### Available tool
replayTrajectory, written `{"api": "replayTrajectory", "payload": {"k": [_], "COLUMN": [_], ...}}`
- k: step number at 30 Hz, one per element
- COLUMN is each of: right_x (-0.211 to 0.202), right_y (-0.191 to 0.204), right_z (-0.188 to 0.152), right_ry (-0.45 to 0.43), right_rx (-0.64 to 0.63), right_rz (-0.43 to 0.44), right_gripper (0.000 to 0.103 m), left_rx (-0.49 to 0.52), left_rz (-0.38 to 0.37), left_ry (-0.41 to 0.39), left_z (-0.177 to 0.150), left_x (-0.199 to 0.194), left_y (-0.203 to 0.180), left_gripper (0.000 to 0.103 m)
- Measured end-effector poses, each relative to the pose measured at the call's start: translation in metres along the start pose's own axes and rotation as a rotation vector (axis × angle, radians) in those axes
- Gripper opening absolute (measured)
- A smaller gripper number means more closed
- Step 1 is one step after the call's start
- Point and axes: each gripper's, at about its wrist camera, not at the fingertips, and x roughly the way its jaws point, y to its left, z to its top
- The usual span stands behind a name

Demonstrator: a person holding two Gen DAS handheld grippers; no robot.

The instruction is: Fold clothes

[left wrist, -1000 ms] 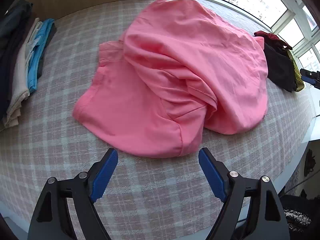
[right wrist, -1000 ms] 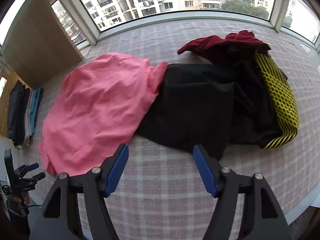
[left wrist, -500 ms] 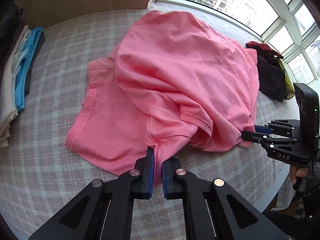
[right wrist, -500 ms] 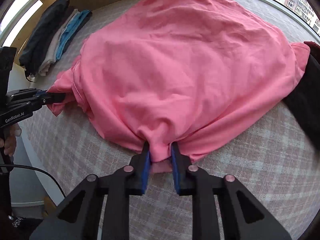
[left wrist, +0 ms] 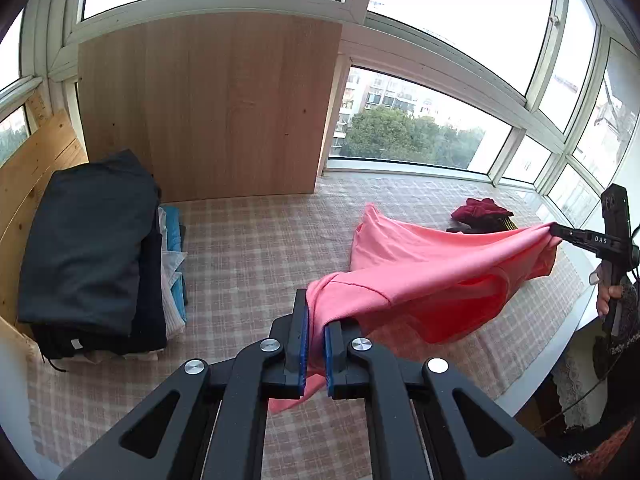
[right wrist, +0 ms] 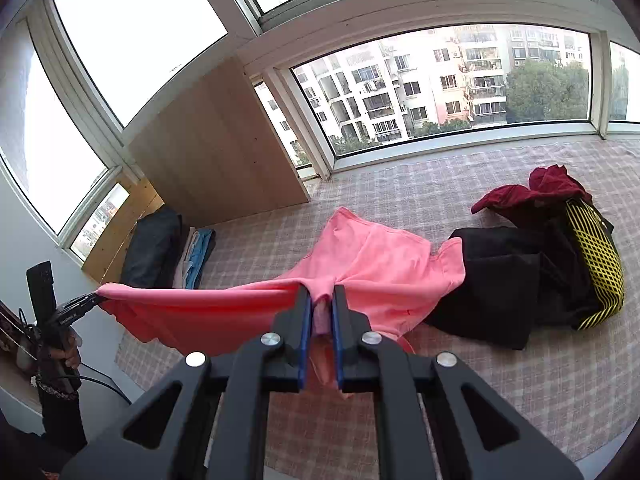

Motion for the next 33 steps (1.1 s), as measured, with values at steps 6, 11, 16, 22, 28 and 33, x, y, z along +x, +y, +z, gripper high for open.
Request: {"api": "replayTrajectory", "payload": {"k": [6, 11, 16, 22, 28, 33], "right_x": [0.074, 0.135, 0.122, 0.14, 0.155, 0.161], "right_y": [-0.03, -0.056, -0.017, 0.032, 0.052, 0.052], "right_z": [-0.002, -0.004, -0.061, -0.13, -0.164, -0.17], "right_ry": [0.14, 0.257, 0.325, 0.438, 0.473, 0.482], "right_rx": [-0.01, -0.018, -0.141, -0.341, -0.496, -0.505], "right_rz": [-0.103, -0.189, -0.074, -0.044, -0.086, -0.105], "right_gripper": [0.053, 0.052, 0.053, 0.053, 0.053, 0.053], "left_rx": [0.072, 0.018, 0.236, 0.652, 0.853, 0.964], "left_rz": [0.224, 0.211, 0.032, -0.022, -0.158, -0.248], "left_ry": [0.29, 0.439, 0.436, 0.43, 0.431, 0.476], "left_z": [0.013, -0.019, -0.05, -0.076, -0.072, -0.078], "left_x": [0.169, 0.214, 0.199, 0.206, 0.22, 0.242], "left_y": [0.02, 0.045, 0.022, -0.003, -0.025, -0.042], "left_gripper": [0.05, 0.042, 0.054, 0.054, 0.053, 0.049]}}
